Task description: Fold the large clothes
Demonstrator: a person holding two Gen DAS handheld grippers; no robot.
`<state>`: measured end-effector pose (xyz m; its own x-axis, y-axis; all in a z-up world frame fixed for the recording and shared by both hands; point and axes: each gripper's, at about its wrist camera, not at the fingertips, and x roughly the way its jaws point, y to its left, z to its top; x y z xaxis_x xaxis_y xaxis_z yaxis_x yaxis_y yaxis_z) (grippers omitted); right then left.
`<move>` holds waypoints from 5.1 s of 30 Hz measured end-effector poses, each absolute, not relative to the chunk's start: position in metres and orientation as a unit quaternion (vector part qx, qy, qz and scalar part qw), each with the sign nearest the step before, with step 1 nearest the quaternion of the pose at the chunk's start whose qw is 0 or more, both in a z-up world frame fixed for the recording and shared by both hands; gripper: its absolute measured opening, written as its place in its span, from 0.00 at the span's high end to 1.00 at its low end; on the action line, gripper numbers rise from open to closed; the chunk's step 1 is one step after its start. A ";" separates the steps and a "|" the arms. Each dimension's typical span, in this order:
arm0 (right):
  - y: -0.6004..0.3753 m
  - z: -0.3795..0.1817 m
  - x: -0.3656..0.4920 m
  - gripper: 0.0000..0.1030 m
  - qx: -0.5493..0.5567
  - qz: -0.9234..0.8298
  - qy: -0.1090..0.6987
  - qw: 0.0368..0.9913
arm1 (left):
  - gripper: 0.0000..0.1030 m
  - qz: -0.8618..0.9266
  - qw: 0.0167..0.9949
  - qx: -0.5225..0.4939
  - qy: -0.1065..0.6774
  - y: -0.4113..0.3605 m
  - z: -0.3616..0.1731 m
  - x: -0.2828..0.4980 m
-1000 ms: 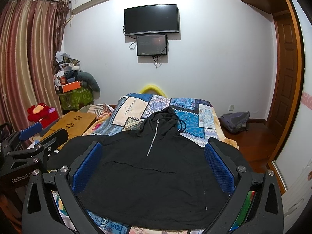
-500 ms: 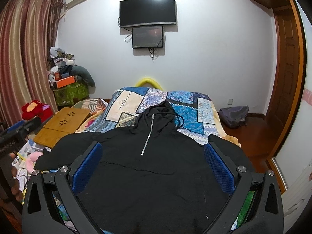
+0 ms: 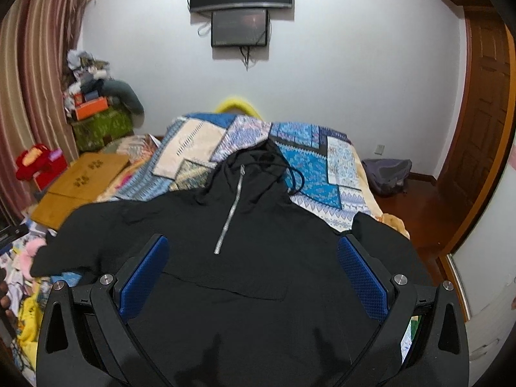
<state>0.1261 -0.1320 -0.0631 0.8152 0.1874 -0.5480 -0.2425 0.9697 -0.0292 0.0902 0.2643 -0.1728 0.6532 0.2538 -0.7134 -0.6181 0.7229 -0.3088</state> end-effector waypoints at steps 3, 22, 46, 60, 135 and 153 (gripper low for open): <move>-0.128 -0.076 0.140 0.00 -0.055 0.114 0.304 0.944 | 0.00 0.239 0.840 -0.323 0.366 0.286 -0.208 0.090; -0.118 -0.112 0.173 0.00 -0.026 0.152 0.402 0.902 | 0.42 0.202 0.751 -0.494 0.389 0.363 -0.311 0.118; -0.160 -0.093 0.173 0.00 -0.015 0.110 0.382 0.917 | 0.96 0.113 0.932 -0.216 0.268 0.235 -0.088 0.227; -0.180 -0.105 0.163 0.00 -0.035 0.111 0.394 0.912 | 0.96 -0.051 0.916 -0.045 0.395 0.044 -0.150 0.282; -0.023 -0.080 0.228 0.81 -0.061 0.293 0.373 0.878 | 0.29 0.092 0.899 -0.045 0.427 0.174 -0.174 0.180; -0.172 -0.125 0.232 0.83 0.047 0.183 0.432 0.882 | 0.29 0.043 0.895 -0.008 0.443 0.100 -0.180 0.198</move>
<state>0.2315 -0.1721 -0.1253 0.5597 0.3635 -0.7447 -0.2827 0.9285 0.2408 0.1975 0.0995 -0.1798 0.6029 0.0703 -0.7947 -0.0847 0.9961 0.0238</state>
